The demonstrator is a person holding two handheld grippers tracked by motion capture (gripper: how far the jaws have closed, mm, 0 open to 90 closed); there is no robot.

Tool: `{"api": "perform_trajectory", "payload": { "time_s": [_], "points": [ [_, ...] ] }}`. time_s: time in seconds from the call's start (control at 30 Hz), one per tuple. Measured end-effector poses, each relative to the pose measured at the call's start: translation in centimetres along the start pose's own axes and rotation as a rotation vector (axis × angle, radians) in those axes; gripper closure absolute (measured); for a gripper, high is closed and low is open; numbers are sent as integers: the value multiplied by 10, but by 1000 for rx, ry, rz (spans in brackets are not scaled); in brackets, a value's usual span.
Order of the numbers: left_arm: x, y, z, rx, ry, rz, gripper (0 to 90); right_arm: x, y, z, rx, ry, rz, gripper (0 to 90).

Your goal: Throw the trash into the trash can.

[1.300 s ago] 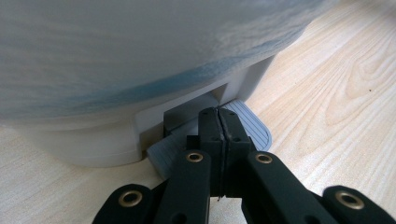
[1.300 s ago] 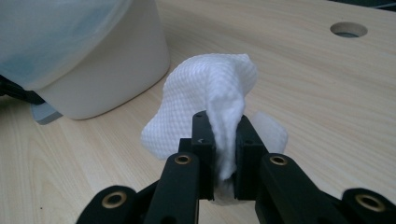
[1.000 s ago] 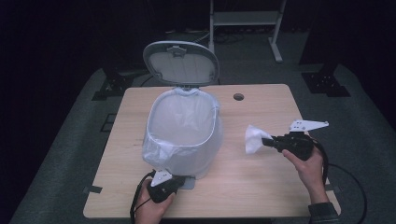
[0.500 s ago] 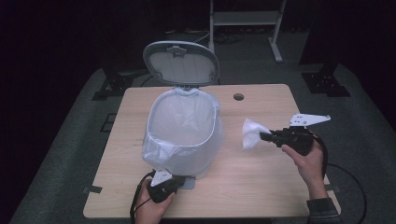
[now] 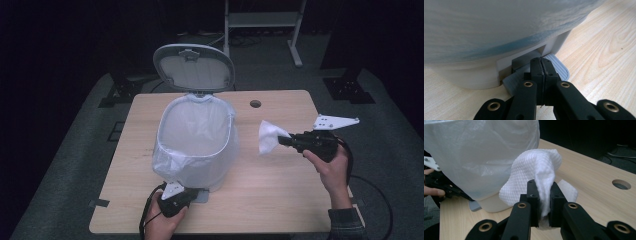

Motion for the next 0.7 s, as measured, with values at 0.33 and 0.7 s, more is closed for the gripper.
{"api": "perform_trajectory", "payload": {
  "time_s": [0.33,0.7],
  "points": [
    [0,0,0,-1,1,0,898,0,-2,-15,-17,18,-35,814],
    [0,0,0,-3,4,-1,897,4,-7,-33,-42,33,-66,814]
  ]
}}
Point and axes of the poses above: each handheld gripper's, and its own axes: x roughly forward along the jaws, z roughly out of its underside, y roughly to its right, the point moved 1 cm from there along x, roughly forward along the jaws, and after that the axes turned 12 degrees about -z, right-handed, at the moved point
